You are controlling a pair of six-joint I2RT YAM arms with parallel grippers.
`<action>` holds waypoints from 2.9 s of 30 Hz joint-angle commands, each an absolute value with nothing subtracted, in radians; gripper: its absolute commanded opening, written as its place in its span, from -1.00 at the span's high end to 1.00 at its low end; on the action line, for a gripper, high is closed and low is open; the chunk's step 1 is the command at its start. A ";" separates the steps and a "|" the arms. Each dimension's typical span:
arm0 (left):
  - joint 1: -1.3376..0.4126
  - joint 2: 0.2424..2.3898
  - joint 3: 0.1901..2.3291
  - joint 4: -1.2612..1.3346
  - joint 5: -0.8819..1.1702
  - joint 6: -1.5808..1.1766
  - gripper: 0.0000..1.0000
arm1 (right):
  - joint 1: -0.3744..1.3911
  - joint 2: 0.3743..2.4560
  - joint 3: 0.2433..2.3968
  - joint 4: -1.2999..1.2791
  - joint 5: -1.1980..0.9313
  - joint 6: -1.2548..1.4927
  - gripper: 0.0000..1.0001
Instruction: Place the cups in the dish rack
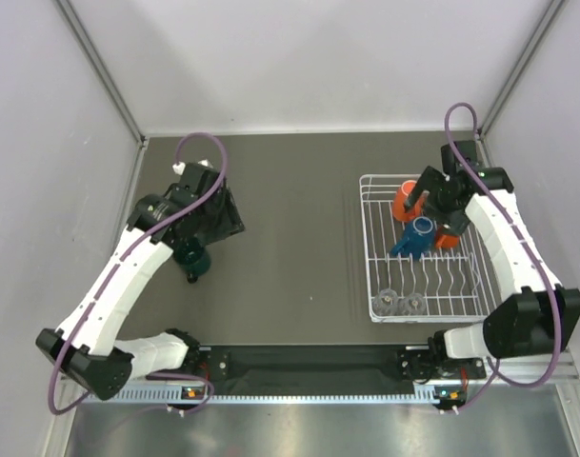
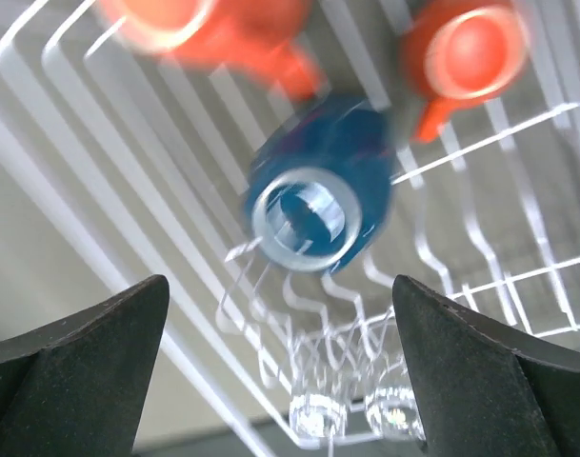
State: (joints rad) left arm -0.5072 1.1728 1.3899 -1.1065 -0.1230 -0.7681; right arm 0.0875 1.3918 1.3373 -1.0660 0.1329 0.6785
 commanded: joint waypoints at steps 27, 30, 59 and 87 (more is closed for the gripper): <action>-0.094 1.632 1.273 -0.986 -0.261 -0.695 0.06 | 0.207 0.943 1.167 -1.137 -0.402 0.397 -0.99; -0.087 1.672 1.267 -0.963 -0.233 -0.693 0.19 | 0.207 0.936 1.166 -1.144 -0.391 0.403 -0.99; -0.185 1.172 1.077 -0.153 0.672 -1.205 1.00 | 0.255 0.951 1.127 -0.919 -0.659 0.462 -0.97; -0.580 0.982 0.847 0.661 0.339 -1.931 1.00 | 0.614 1.048 1.111 -0.135 -0.684 0.776 -0.40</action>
State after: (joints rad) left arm -0.5678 1.0336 0.8394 0.4839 0.3897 -1.8877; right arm 0.5915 1.0260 1.0927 -0.2577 -0.6548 0.7399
